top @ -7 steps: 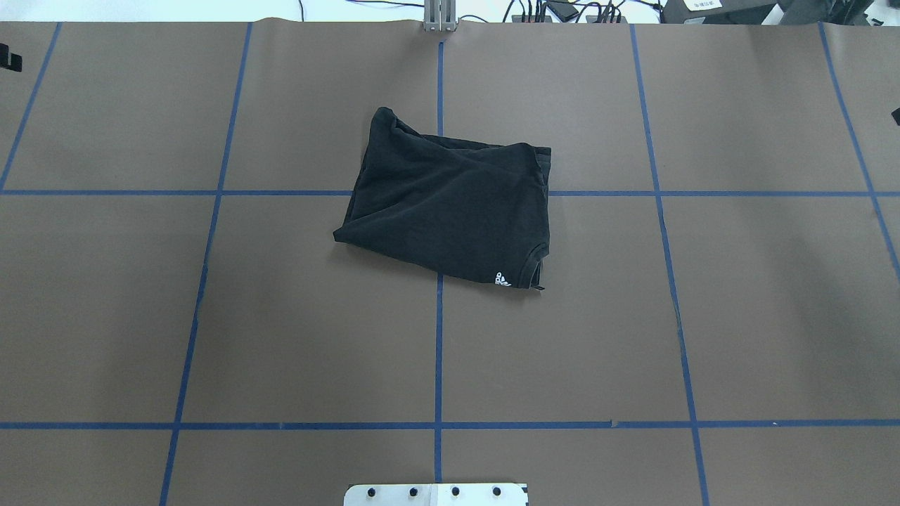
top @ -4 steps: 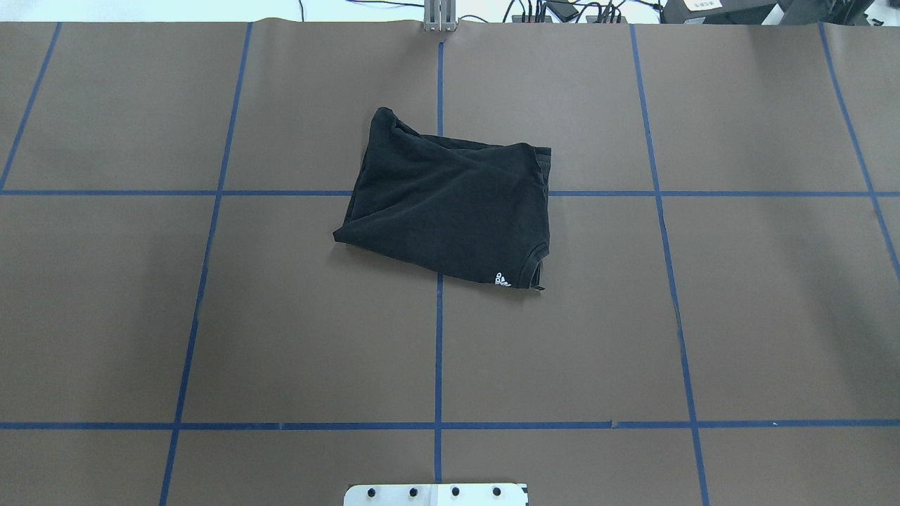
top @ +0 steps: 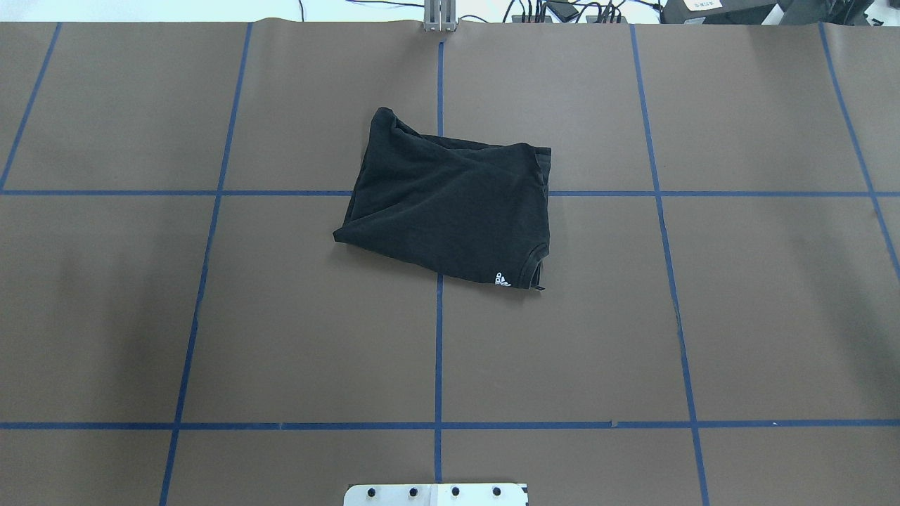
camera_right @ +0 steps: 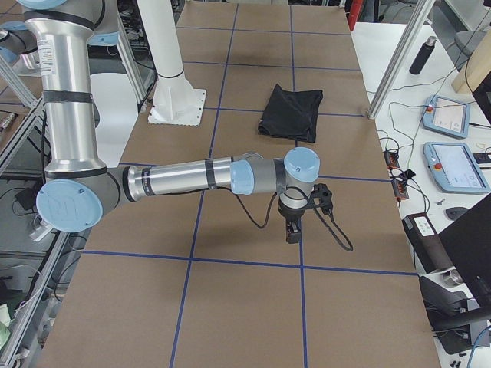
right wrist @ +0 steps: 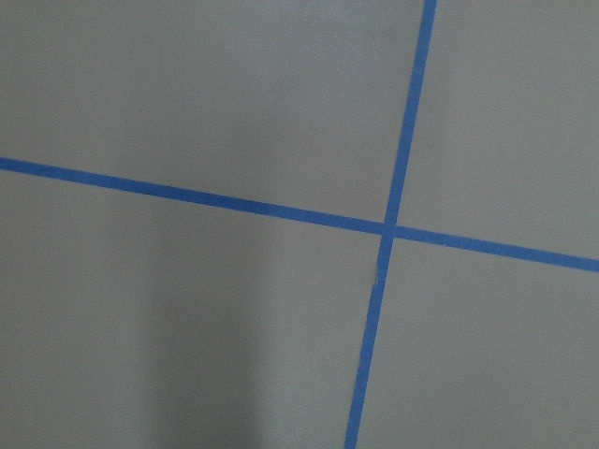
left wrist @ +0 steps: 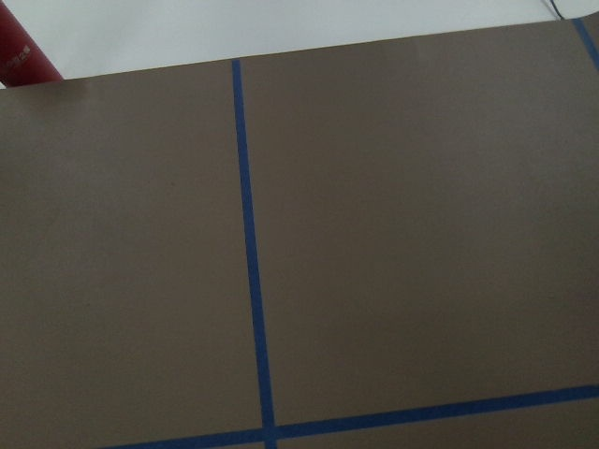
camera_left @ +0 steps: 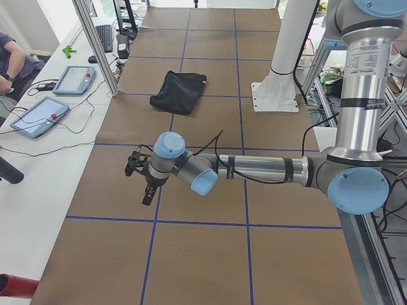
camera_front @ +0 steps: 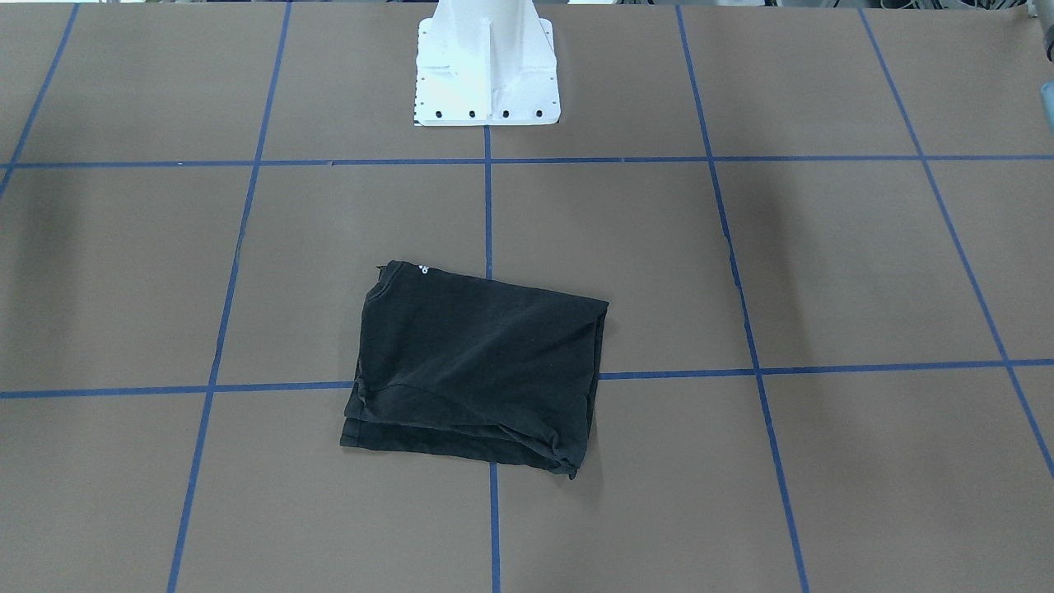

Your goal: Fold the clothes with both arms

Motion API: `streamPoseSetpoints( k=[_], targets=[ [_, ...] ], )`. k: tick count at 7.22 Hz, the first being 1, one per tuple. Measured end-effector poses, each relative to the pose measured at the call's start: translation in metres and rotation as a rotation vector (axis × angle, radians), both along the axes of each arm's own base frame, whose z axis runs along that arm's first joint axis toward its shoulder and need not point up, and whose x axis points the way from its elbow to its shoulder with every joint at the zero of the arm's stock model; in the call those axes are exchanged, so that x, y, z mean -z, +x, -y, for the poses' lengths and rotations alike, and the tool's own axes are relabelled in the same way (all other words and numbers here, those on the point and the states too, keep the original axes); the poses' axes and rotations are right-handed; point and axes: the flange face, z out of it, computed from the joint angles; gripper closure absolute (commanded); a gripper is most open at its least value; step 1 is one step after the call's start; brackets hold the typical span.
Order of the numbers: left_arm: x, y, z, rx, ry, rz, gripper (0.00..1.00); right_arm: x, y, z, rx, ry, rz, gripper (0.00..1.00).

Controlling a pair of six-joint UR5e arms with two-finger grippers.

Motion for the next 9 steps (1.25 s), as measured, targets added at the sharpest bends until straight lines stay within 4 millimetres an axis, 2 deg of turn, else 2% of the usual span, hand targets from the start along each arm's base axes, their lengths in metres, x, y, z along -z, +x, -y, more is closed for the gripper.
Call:
streamPoseSetpoints(
  k=[3, 4, 7, 9],
  targets=[
    [-0.028, -0.006, -0.015, -0.228, -0.081, 0.111, 0.0, -0.026, 0.007, -0.03, -0.015, -0.054, 0.042, 0.0],
    [-0.028, -0.012, -0.019, -0.249, -0.126, 0.118, 0.0, -0.029, 0.009, -0.034, -0.02, -0.062, 0.047, 0.0],
    [-0.021, -0.047, -0.031, -0.207, -0.241, 0.061, 0.0, -0.029, 0.01, -0.034, -0.031, -0.072, 0.047, 0.0],
    [-0.018, -0.056, -0.036, -0.192, -0.245, 0.028, 0.0, -0.037, 0.011, -0.039, -0.034, -0.088, 0.043, 0.0]
  ],
)
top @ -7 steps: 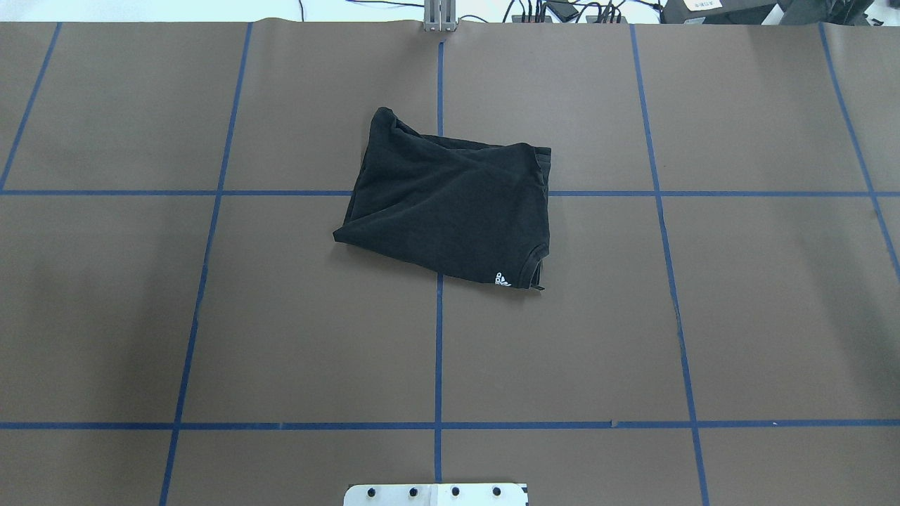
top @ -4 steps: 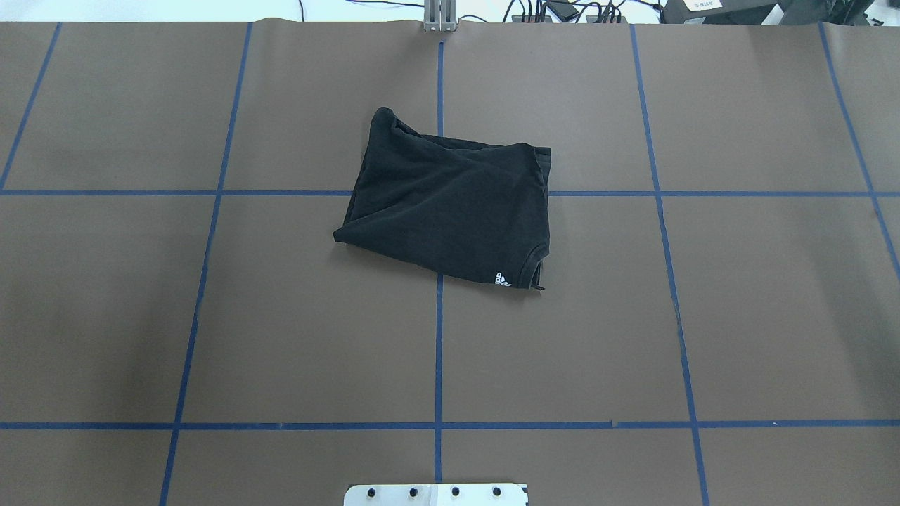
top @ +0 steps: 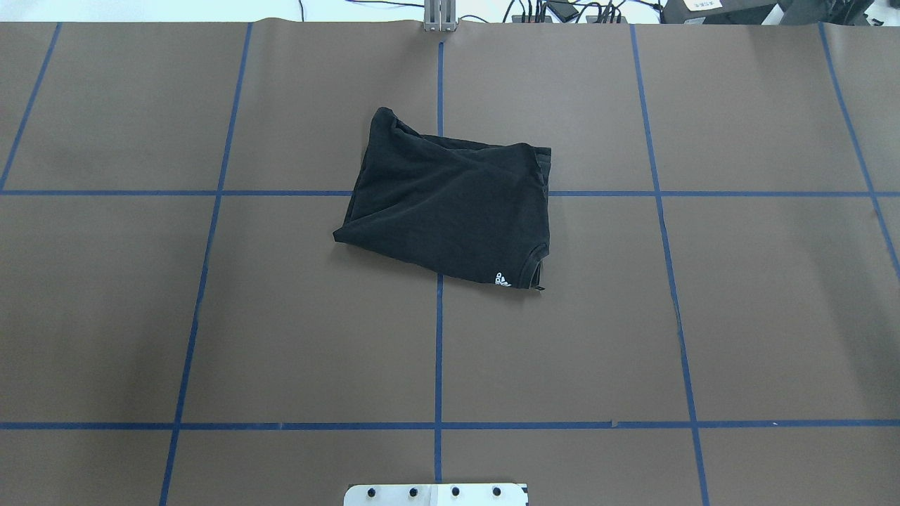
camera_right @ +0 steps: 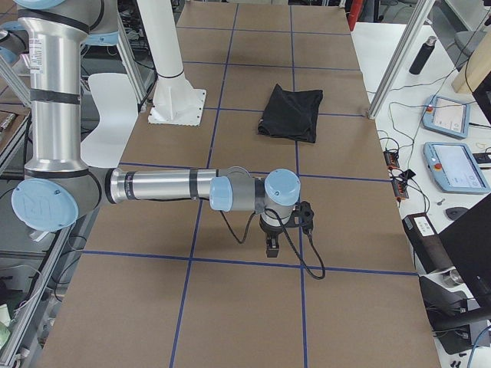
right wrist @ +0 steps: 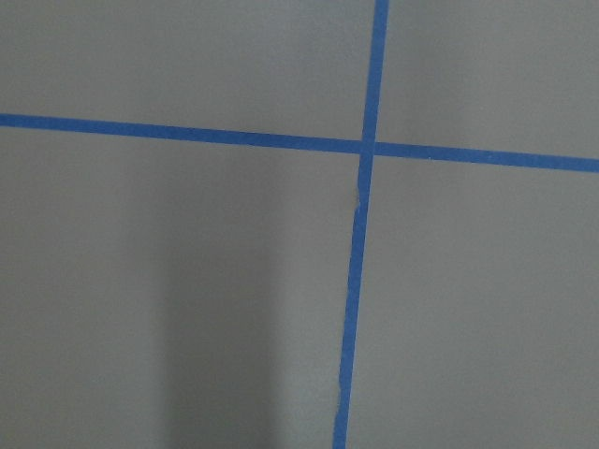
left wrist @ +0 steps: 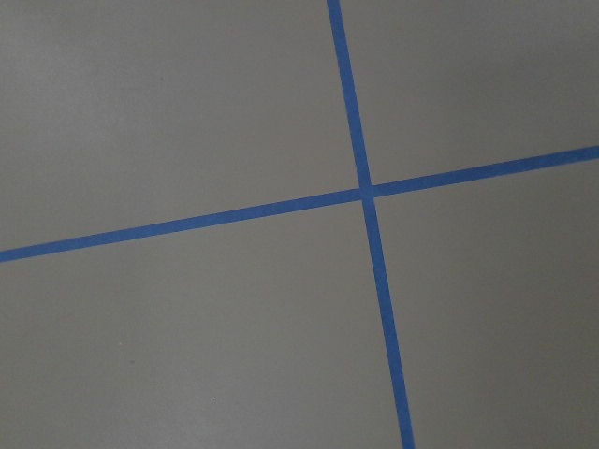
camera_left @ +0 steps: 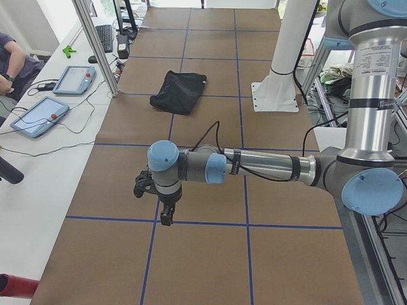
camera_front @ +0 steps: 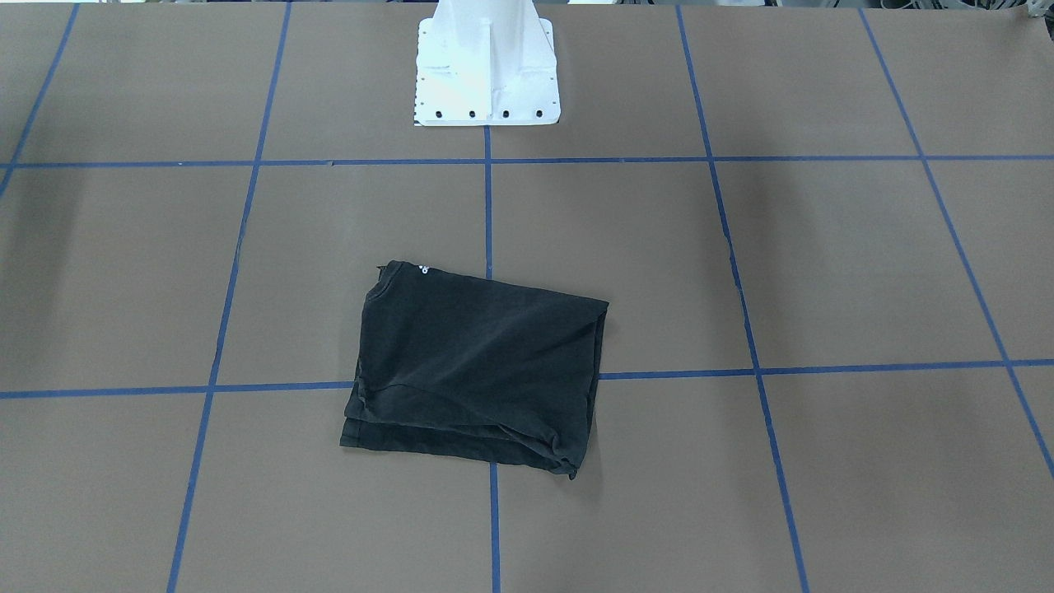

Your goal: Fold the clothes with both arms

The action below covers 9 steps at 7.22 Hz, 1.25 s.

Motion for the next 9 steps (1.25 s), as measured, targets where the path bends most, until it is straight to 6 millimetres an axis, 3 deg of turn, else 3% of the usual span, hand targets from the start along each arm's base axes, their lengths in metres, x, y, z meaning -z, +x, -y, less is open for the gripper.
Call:
streamPoseSetpoints(
  k=[2, 4, 6, 9],
  targets=[
    [0.002, -0.002, 0.0, 0.005, 0.004, -0.004, 0.0, -0.004, 0.01, -0.006, -0.018, -0.005, -0.004, 0.0],
    [0.006, -0.003, 0.001, 0.009, 0.007, -0.005, 0.0, 0.017, 0.031, -0.008, -0.065, 0.003, -0.001, 0.0],
    [0.011, -0.003, 0.001, 0.013, 0.015, -0.004, 0.0, 0.045, 0.038, -0.018, -0.083, -0.044, 0.0, 0.0],
    [0.013, -0.003, 0.0, 0.015, 0.016, -0.004, 0.0, 0.04, 0.04, -0.023, -0.084, -0.085, -0.008, 0.0]
  ],
)
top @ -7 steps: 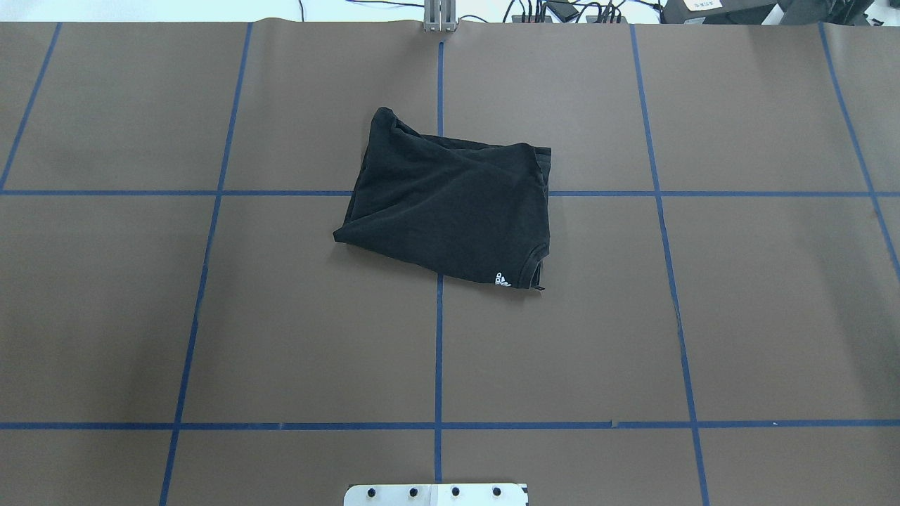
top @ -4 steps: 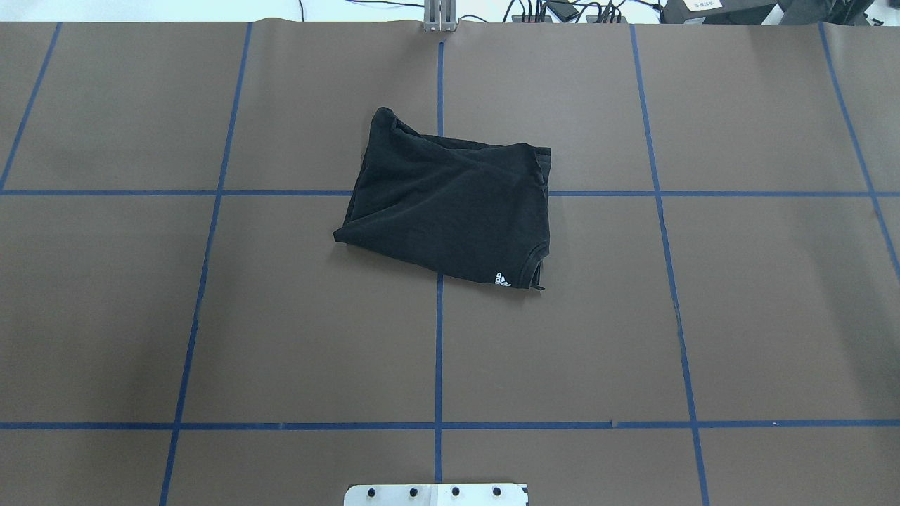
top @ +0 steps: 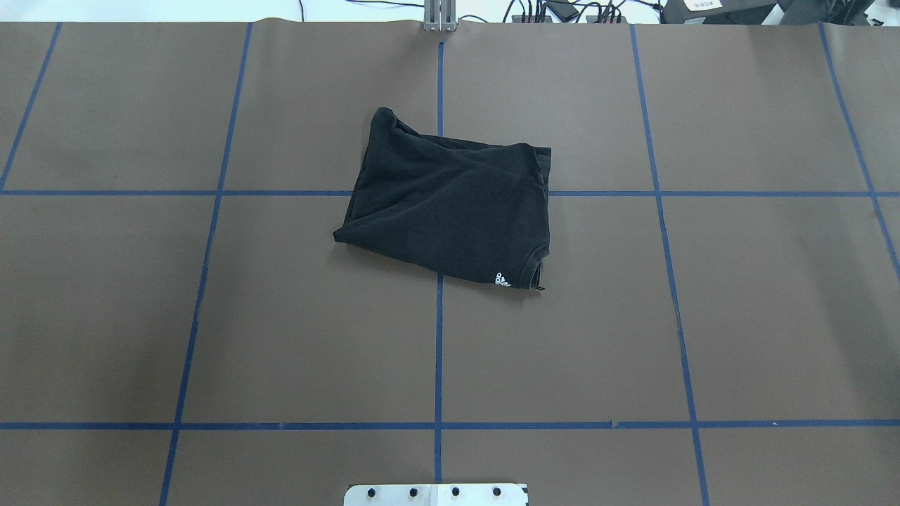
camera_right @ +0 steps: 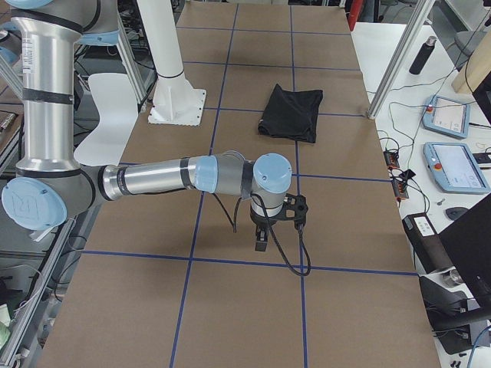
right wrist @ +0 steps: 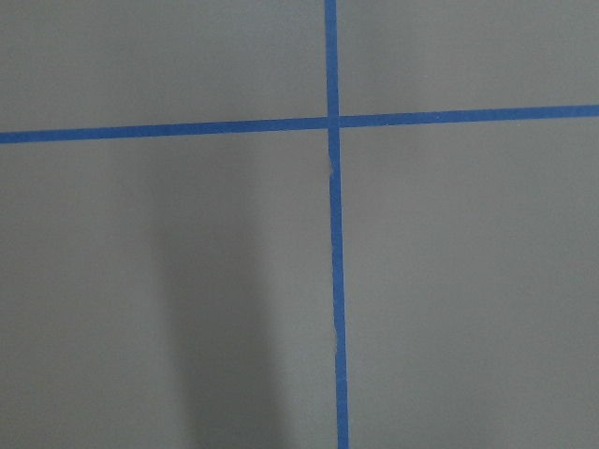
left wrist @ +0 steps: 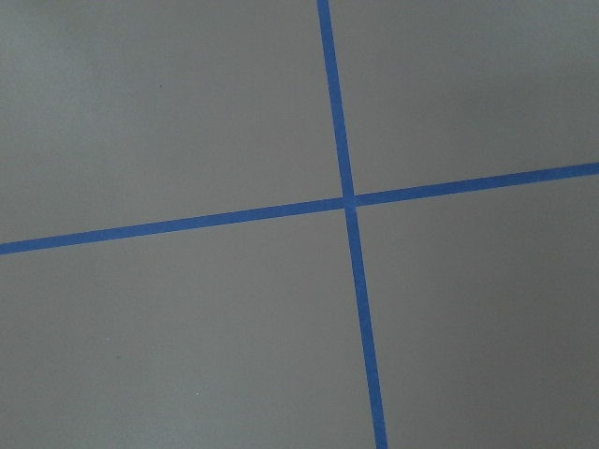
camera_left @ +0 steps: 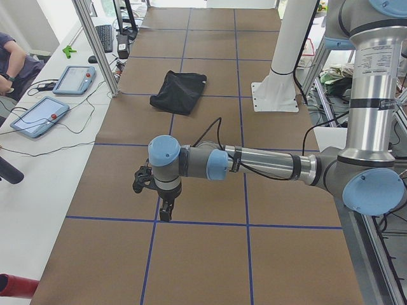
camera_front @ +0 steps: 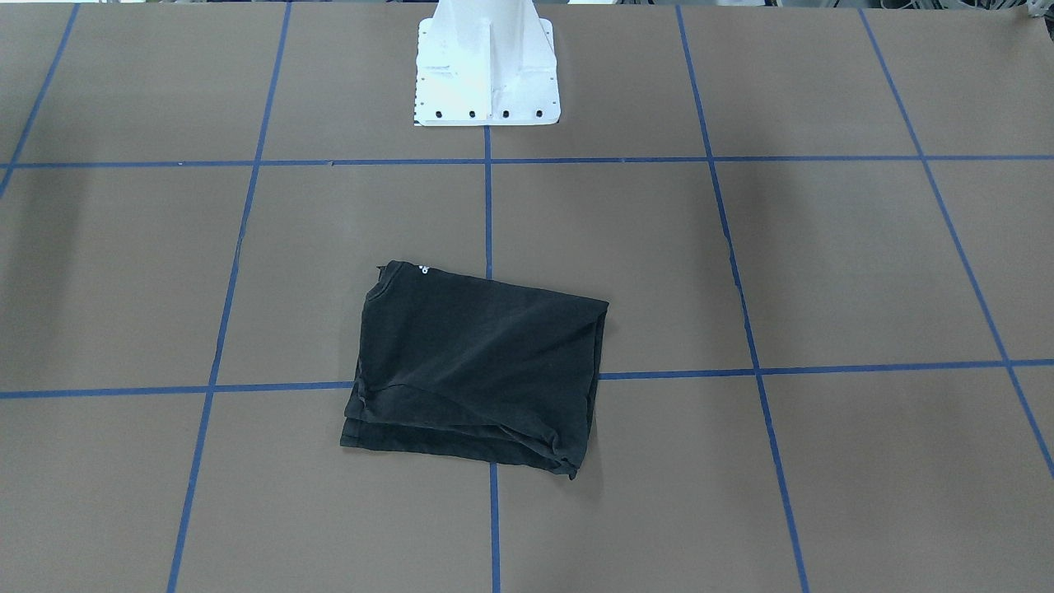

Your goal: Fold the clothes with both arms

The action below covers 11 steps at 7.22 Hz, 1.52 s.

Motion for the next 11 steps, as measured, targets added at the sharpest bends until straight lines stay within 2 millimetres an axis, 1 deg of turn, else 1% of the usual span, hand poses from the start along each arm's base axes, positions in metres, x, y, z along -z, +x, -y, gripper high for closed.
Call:
streamPoseSetpoints(
  k=[5, 8, 11],
  targets=[
    [-0.0005, 0.0007, -0.0006, 0.003, -0.005, -0.001, 0.0, -0.0009, 0.0002, -0.0008, -0.001, -0.004, -0.002, 0.0],
    [0.0029, 0.0008, 0.0016, 0.073, -0.059, -0.008, 0.0, -0.0017, 0.0002, -0.0018, -0.002, -0.007, -0.002, 0.0],
    [0.004, 0.0011, 0.0024, 0.086, -0.068, -0.01, 0.0, -0.0023, 0.0002, -0.0022, -0.002, -0.008, -0.003, 0.0]
  ],
)
